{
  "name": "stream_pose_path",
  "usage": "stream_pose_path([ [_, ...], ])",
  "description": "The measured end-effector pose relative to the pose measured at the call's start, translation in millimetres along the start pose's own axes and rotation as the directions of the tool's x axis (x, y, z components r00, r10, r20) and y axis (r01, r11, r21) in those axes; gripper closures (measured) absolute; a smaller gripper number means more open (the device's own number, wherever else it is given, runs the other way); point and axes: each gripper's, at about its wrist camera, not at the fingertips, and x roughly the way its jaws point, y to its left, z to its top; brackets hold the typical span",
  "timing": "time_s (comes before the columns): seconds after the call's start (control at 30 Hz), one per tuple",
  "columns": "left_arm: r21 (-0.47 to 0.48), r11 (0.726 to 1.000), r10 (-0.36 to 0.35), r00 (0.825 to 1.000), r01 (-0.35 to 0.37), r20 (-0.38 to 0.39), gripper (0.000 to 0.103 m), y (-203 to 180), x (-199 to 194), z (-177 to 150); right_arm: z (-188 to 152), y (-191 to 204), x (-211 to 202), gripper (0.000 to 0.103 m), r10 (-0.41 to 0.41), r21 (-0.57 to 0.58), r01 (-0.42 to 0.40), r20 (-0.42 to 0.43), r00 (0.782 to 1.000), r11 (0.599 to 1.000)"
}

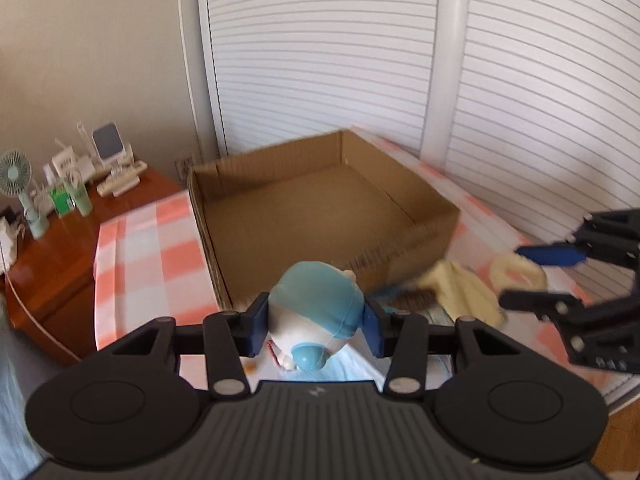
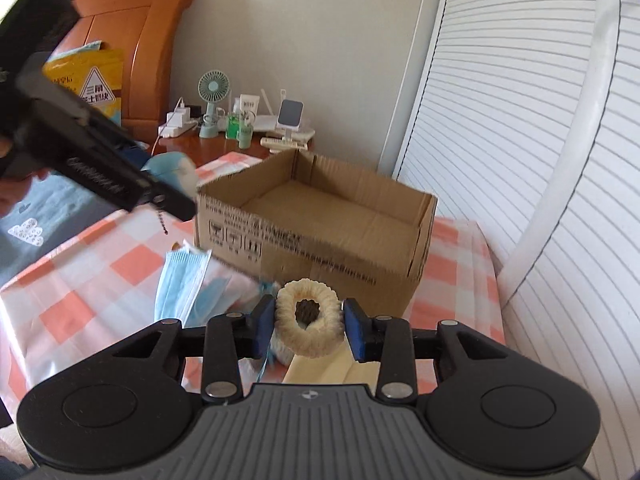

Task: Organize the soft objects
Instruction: 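Carry toy and scrunchie into the box and open both grippers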

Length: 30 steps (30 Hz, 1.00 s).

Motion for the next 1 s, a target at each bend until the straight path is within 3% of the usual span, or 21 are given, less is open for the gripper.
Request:
stream_pose_path([
  [0.2, 0.006, 0.999, 0.035, 0.999, -0.035, -0.006, 0.057, 14, 47, 52, 23, -13, 7, 0.061, -0.005, -0.002, 0.005, 0.033, 0.999, 1.000],
  [0.4, -0.019, 0.997, 0.079, 0.996, -0.080, -0.050, 0.055, 29, 99, 81, 33, -22, 15, 0.061, -0.028, 0.010, 0.027, 0.033, 0.999, 1.000],
  [0.43, -0.016, 0.996, 0.090, 0.995, -0.091, -0.043, 0.050, 31, 106, 83, 34, -23, 16, 0.061, -0.028, 0.012, 0.028, 0.032, 0.999, 1.000],
  [0.5, -0.042, 0.991, 0.129, 0.991, -0.130, -0.024, 0.019, 36, 114, 83, 35, -25, 17, 0.061, -0.031, 0.017, 0.030, 0.032, 0.999, 0.999],
  [0.8, -0.086, 0.988, 0.135, 0.989, -0.130, 0.054, 0.004, 38, 67, 59, 36, -24, 23, 0.061, -0.030, 0.028, 0.029, 0.012, 0.999, 0.999],
  [1.0, -0.101, 0.989, 0.111, 0.992, -0.104, 0.061, 0.001, 26, 15, 11, 44, -23, 27, 0.061, -0.019, 0.036, 0.019, 0.009, 1.000, 0.999],
])
